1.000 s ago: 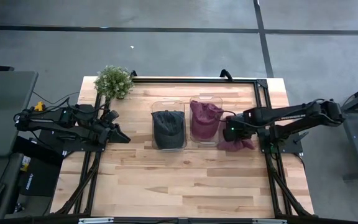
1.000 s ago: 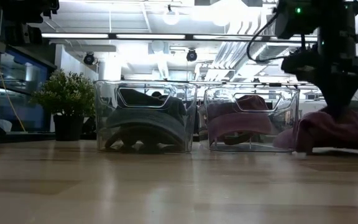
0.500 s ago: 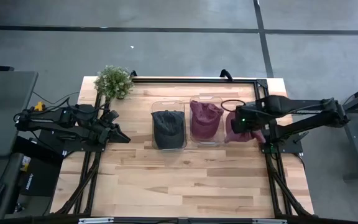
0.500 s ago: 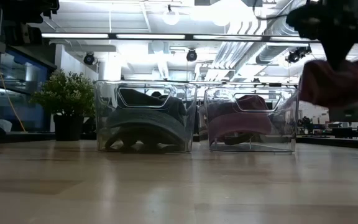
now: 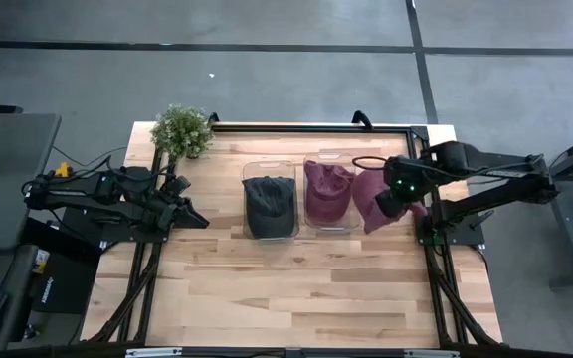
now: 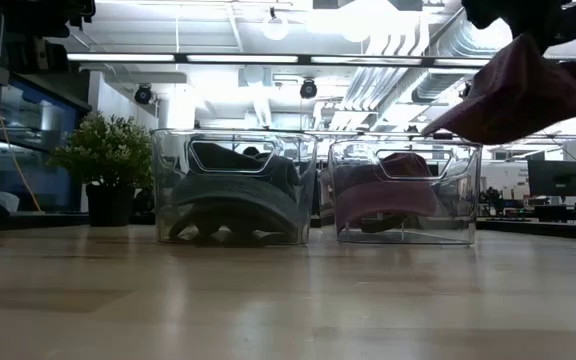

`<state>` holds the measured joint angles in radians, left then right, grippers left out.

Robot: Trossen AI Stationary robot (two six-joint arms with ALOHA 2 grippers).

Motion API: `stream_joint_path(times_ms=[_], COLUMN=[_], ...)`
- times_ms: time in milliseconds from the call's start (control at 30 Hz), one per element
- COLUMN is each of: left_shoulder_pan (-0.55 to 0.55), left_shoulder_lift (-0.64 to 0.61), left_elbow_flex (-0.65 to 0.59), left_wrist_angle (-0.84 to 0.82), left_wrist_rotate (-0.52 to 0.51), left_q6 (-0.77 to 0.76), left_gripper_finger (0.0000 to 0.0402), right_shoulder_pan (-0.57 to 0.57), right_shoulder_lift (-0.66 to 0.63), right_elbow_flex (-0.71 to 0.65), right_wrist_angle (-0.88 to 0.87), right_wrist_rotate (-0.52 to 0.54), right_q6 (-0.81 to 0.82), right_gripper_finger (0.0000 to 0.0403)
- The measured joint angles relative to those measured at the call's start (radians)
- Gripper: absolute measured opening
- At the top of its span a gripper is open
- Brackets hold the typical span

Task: Pick & Place hat
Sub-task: Put the red cap into the right transparent bin

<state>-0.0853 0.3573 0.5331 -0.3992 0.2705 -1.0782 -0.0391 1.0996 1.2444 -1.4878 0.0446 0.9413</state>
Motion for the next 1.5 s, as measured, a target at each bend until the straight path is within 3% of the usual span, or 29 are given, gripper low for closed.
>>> stream_joint_path(times_ms=[533,833,1200,1500], left_shoulder_pan=[0.0,0.0,0.0,0.0], left_shoulder_lift=[0.0,0.0,0.0,0.0], left_elbow_flex=[0.0,0.0,0.0,0.0], left_wrist_angle=[0.003,0.008,0.008,0.007], left_wrist_rotate=[-0.071,-0.149,-0.185,-0.21], left_q6=[-0.074,-0.126,-0.202,-0.215], left_gripper_finger=[0.0137,0.0137,0.0137,0.0137], right_shoulder_pan=[-0.073,-0.112,-0.112,-0.111], right_shoulder_lift=[0.047,0.135,0.146,0.189], right_elbow_flex=[0.019,0.019,0.019,0.063], right_wrist_angle=[0.006,0.104,0.202,0.287], right_wrist_rotate=[-0.045,-0.048,0.194,0.278], right_q6=[-0.648,-1.143,-1.717,-1.952], right_gripper_finger=[0.0,0.0,0.0,0.0])
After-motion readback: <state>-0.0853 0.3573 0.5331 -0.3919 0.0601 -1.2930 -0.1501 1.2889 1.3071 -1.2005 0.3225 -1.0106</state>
